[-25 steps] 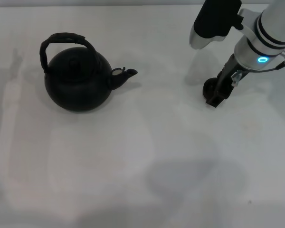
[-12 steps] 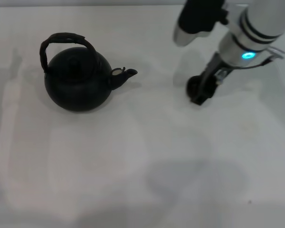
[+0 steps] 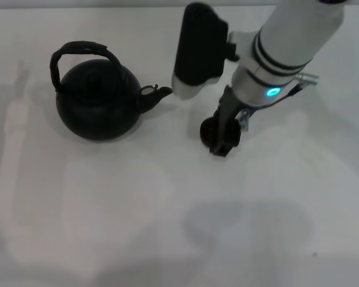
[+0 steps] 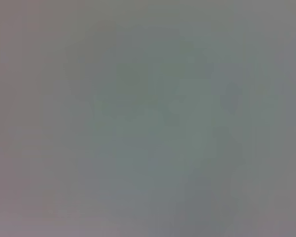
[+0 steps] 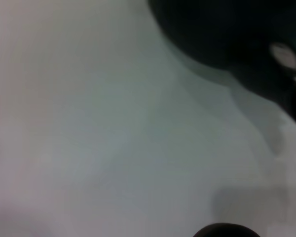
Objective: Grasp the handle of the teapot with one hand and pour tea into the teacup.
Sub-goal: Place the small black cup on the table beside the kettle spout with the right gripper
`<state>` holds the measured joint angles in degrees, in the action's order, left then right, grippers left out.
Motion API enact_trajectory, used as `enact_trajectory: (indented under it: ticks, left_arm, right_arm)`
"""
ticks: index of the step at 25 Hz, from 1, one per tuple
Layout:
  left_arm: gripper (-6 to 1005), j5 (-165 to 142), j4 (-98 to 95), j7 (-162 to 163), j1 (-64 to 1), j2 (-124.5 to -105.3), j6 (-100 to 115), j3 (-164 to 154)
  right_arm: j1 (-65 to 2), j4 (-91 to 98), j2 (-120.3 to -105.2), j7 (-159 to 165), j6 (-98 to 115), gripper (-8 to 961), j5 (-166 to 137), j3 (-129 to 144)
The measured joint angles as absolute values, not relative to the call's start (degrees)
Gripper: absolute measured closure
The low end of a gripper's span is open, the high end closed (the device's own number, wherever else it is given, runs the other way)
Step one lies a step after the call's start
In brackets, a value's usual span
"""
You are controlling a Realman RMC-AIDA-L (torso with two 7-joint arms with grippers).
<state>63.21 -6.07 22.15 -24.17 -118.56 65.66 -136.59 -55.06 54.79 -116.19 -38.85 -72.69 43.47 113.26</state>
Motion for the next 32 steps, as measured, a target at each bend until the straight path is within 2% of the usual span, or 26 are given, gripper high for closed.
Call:
enact_trajectory:
  ticks: [32]
  left_arm:
    - [122,62.93,-6.33,22.15,-24.19,-118.56,65.65,-136.58]
  right_arm:
    - [-56.89,55.55,-116.19,-39.46,-69.87,191,46.24,121.96]
